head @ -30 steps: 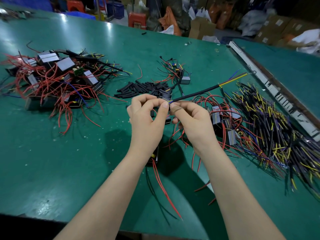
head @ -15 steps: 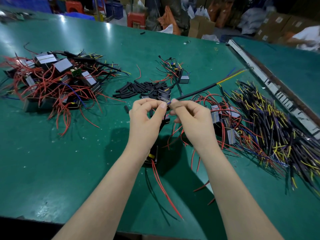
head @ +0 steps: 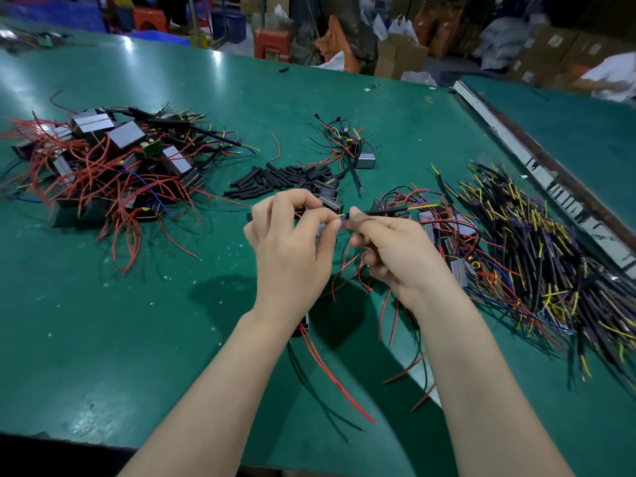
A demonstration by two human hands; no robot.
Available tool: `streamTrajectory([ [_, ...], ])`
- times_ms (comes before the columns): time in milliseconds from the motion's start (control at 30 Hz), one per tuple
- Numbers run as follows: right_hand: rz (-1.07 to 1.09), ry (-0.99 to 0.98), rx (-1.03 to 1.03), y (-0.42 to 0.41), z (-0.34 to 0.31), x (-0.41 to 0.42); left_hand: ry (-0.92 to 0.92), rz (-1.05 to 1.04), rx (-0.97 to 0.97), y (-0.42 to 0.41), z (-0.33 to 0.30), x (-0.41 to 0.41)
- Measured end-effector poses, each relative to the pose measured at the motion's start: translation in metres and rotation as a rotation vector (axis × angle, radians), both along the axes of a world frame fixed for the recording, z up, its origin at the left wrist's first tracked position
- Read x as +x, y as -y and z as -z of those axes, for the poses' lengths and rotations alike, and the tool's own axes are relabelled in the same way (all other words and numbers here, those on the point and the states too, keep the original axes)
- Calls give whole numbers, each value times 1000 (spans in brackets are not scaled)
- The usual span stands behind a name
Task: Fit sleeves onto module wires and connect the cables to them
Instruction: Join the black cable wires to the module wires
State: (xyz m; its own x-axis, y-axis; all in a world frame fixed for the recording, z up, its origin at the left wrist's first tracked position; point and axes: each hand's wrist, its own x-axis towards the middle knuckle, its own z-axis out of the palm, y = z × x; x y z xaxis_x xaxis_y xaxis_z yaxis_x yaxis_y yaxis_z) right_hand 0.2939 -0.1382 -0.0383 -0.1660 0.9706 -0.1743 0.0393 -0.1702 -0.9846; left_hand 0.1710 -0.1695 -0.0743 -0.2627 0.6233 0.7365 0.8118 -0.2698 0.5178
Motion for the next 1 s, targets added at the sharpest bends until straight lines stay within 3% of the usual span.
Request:
streamTrajectory([
  [233,66,152,58,0,-3,7,-75,-131,27,-2,4,0],
  [367,-70,-23,-93,0,-8,8,-79,-159,10,-3,6,-2],
  [500,-191,-61,-188,3,-9,6,-83,-171,18,-3,6,-2],
  [1000,-240,-213,-319,4,-16,10,-132,-180,45,-4,8,-2],
])
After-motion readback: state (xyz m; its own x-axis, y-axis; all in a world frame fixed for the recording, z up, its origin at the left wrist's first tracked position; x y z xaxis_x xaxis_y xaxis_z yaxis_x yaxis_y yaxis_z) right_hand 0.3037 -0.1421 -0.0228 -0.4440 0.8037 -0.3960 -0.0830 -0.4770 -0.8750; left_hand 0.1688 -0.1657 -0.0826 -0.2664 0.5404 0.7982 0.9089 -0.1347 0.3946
